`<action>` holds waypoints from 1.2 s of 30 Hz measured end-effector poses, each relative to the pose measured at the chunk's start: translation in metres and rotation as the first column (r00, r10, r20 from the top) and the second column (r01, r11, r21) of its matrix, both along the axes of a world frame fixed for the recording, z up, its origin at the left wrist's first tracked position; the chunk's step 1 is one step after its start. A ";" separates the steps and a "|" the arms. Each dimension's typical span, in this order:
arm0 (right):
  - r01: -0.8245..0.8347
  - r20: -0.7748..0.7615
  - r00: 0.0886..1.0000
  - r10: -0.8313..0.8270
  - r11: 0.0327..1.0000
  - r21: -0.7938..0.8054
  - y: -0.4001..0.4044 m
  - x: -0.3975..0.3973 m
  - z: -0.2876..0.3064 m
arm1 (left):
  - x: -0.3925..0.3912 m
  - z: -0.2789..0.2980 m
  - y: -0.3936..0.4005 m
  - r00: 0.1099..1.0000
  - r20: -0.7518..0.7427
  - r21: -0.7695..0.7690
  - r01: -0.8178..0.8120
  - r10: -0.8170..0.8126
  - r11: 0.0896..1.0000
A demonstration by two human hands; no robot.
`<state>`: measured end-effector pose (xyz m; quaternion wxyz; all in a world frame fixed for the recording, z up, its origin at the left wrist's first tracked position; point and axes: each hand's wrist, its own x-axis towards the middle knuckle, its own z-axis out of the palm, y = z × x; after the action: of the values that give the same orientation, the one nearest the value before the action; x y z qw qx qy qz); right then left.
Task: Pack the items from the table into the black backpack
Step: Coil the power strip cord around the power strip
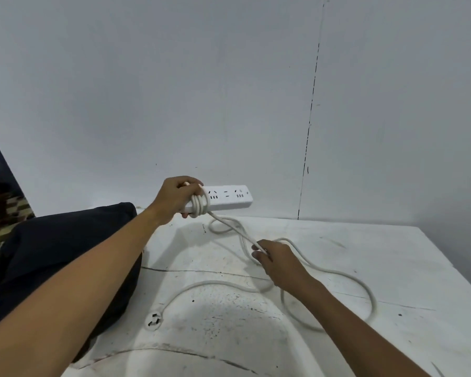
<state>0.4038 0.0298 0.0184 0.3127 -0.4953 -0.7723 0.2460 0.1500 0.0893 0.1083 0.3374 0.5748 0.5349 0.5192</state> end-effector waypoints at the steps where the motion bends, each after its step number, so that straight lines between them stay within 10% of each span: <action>1: -0.038 0.048 0.998 0.037 0.999 0.029 -0.010 -0.001 0.008 | -0.003 -0.004 0.002 0.996 -0.084 0.018 0.006 -0.004 1.000; 6: -0.165 0.366 0.927 0.081 0.965 0.205 -0.052 -0.006 0.060 | 0.012 -0.021 -0.003 0.932 -0.351 0.094 0.130 -0.090 0.987; 12: -0.185 0.282 0.952 0.118 0.957 0.224 -0.004 0.027 0.128 | 0.046 -0.018 -0.029 0.781 -0.491 -0.144 0.364 -0.386 0.920; 19: -0.115 -0.038 0.992 0.121 0.985 0.131 0.057 0.052 0.129 | 0.079 -0.001 -0.051 0.772 -0.326 -0.040 0.565 -0.546 0.824; 22: -0.092 -0.218 0.971 0.095 0.995 0.027 0.067 0.051 0.115 | 0.084 0.003 -0.052 0.821 -0.014 0.035 0.571 -0.571 0.820; 26: -0.610 -0.615 0.549 0.566 0.774 0.168 0.064 0.029 0.096 | 0.103 0.018 -0.056 0.847 0.311 0.031 0.445 -0.431 0.895; 30: -0.142 -0.552 0.834 0.024 0.975 -0.173 0.049 0.008 0.057 | 0.114 0.038 -0.050 0.938 0.319 -0.027 0.151 -0.135 0.988; 36: -0.061 -0.127 0.991 0.047 0.992 -0.113 0.025 -0.029 0.030 | 0.106 0.017 -0.036 0.960 -0.256 0.085 -0.091 0.111 0.992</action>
<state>0.3750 0.0553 0.0483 0.3237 -0.4754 -0.7488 0.3294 0.2556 0.0529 0.1256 0.2163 0.6218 0.5839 0.4750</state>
